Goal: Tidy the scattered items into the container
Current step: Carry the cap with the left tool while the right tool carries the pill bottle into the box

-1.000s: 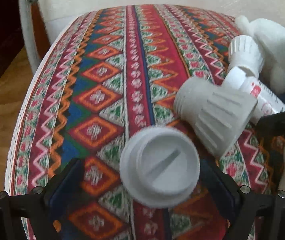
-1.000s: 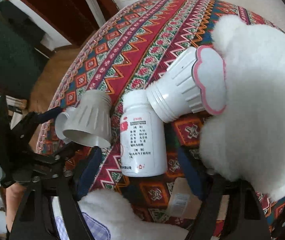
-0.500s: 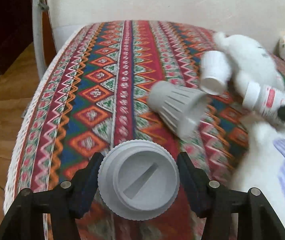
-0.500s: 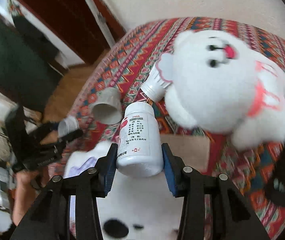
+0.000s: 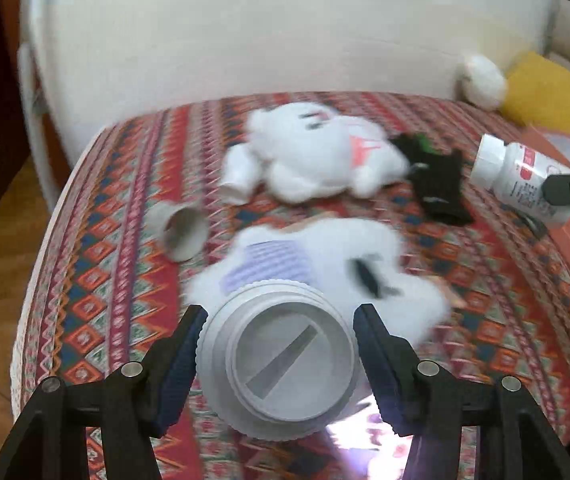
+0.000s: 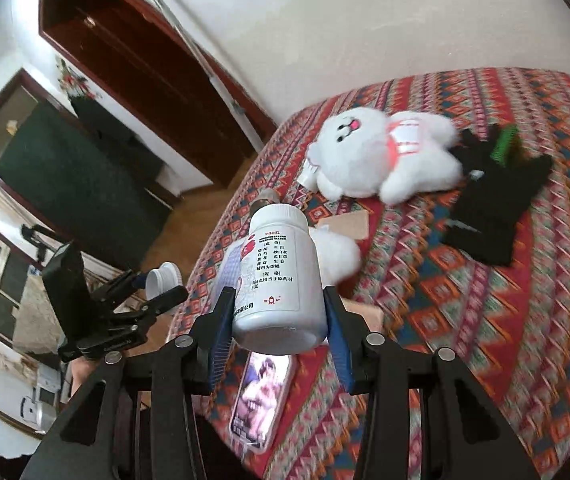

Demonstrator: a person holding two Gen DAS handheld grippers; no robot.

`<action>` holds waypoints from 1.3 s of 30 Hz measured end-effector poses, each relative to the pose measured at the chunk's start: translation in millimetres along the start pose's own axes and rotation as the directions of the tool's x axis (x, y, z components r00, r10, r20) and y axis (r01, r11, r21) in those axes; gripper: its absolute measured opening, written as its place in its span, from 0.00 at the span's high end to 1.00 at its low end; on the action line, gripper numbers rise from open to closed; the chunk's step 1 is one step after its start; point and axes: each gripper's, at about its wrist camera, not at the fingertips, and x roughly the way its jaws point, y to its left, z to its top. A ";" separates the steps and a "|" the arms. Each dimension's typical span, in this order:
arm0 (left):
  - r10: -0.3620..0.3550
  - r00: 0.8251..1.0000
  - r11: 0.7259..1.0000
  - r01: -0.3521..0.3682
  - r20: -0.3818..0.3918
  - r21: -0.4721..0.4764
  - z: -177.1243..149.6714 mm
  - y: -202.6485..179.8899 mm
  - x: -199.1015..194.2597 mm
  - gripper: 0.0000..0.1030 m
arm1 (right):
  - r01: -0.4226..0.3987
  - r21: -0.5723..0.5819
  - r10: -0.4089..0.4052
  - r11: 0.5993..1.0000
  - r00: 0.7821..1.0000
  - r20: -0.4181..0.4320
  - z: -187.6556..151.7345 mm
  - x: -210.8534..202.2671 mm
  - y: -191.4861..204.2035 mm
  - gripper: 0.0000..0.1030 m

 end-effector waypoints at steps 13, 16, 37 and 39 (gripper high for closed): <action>-0.218 0.976 0.956 0.211 0.014 0.205 54.8 -196.9 -20.4 0.39 | 0.062 0.036 -0.068 0.997 0.977 0.202 -84.0 -203.4 -41.8 0.56; -0.304 0.952 0.926 0.292 0.014 0.238 68.5 -251.5 -17.1 0.39 | 0.098 0.055 -0.109 0.994 0.962 0.252 -99.5 -247.7 -54.8 0.56; -0.490 0.871 0.821 0.464 -0.005 0.333 155.8 -497.2 33.0 0.39 | 0.334 0.290 -0.435 0.897 0.783 0.446 -136.2 -441.6 -163.9 0.56; -0.477 0.879 0.830 0.450 0.001 0.329 162.0 -504.2 42.4 0.39 | 0.347 0.295 -0.449 0.890 0.780 0.437 -126.2 -435.9 -177.2 0.56</action>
